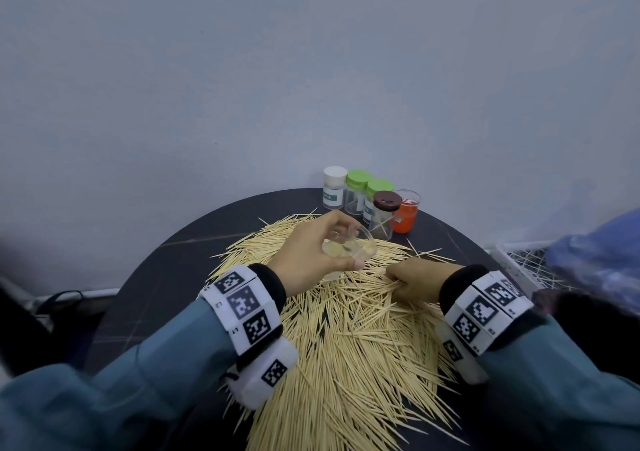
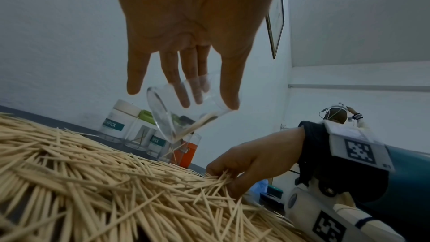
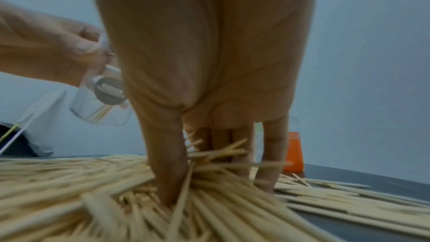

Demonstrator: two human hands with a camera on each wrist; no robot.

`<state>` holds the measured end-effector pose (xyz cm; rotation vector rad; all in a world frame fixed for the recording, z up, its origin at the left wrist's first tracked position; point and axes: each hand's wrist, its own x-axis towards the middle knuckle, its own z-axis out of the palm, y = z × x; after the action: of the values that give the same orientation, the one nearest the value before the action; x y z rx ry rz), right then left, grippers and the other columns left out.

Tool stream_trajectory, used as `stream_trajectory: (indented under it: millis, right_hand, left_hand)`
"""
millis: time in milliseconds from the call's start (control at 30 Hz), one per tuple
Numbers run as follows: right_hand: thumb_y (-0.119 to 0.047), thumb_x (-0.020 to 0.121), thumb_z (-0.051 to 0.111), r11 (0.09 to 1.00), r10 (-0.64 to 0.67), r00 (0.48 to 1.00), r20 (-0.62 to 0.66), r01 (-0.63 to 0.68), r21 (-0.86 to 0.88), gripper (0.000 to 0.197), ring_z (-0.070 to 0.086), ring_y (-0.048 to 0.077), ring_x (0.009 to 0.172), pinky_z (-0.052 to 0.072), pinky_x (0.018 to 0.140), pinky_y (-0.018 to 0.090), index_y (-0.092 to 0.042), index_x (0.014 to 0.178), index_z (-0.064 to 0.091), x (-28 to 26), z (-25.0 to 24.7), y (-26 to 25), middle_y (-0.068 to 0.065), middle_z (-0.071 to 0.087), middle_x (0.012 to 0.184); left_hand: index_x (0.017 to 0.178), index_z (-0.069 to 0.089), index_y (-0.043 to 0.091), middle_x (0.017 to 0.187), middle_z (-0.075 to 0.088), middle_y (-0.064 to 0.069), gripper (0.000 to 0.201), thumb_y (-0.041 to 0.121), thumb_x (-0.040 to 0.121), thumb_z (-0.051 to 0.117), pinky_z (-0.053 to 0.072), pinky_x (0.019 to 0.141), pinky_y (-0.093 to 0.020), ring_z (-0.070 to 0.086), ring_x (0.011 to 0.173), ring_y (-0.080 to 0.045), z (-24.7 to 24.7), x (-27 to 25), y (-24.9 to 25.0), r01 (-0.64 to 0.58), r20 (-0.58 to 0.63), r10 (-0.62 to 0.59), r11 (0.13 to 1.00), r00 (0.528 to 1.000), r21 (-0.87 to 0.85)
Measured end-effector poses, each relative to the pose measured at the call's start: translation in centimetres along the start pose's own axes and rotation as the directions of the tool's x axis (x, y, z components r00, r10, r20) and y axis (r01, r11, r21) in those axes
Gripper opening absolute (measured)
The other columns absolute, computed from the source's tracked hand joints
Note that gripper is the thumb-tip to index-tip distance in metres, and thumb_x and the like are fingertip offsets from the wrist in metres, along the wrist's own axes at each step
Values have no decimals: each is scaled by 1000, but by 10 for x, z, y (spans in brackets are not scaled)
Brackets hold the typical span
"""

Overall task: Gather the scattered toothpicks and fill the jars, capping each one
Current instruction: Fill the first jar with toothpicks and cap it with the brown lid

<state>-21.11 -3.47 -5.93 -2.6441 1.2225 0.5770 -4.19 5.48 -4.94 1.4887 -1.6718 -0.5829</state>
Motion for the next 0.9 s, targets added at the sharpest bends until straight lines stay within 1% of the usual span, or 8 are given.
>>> stream_trajectory:
  millis: [133,200,367,467,533,633,733,900]
  right_hand:
    - [-22,98,41,1000,-11,1000,18,11,0,31,50,24,114,39,90,28,-4,122,49,-2,-3,-4,12,54,125]
    - [-23,99,38,999,-11,1000,19,11,39,31,52,23,103,40,86,29,-3,118,52,-4,-8,-4,12,57,119]
    - [-25,100,35,990,-11,999,31,7,138,16,43,9,71,38,68,24,-17,90,45,-1,-23,-2,-3,49,83]
    - [-27,100,35,989,-9,998,68,-1,147,15,45,14,82,38,69,23,-15,93,41,5,-28,-5,-2,50,86]
    - [-25,99,37,989,-18,995,98,3,146,12,44,15,88,38,75,26,-14,97,42,9,-28,-7,0,48,92]
    - [-19,98,40,975,-49,987,150,15,221,11,46,12,82,38,77,25,-15,89,46,12,-26,-7,0,51,90]
    - [-12,98,39,902,-61,982,181,-23,431,21,47,7,66,39,64,19,-17,78,45,12,-25,-3,-5,53,73]
    - [-7,99,37,652,-105,987,118,-22,758,19,54,1,47,44,49,13,-7,81,44,12,-23,2,-7,58,54]
  left_hand:
    - [116,58,20,112,63,10,51,24,70,81,40,80,-6,58,102,-2,-3,1,-2,9,-21,-9,1000,1000,-1]
    - [116,58,19,112,63,9,51,24,70,81,39,78,-3,58,101,-2,-4,1,-3,18,-27,-18,1000,999,-6]
    - [115,58,20,112,64,9,49,24,71,80,39,76,-2,58,101,-3,-9,2,-7,32,-42,-32,999,999,-1]
    - [116,57,20,112,62,11,51,25,71,80,39,79,-6,58,103,-4,-12,3,-9,50,-56,-51,999,997,-6]
    - [116,57,21,111,62,11,51,26,71,80,41,82,-12,58,104,-5,-14,3,-10,62,-65,-63,998,996,-16]
    - [115,58,21,112,62,10,50,26,71,80,44,86,-21,59,104,-6,-16,4,-12,74,-75,-74,997,994,-13]
    - [115,58,20,112,62,9,50,27,71,80,46,88,-25,59,103,-6,-16,4,-14,88,-68,-89,996,994,-10]
    - [115,57,20,111,62,9,50,24,70,80,46,85,-21,59,102,-6,-13,4,-17,103,-56,-103,995,993,-13]
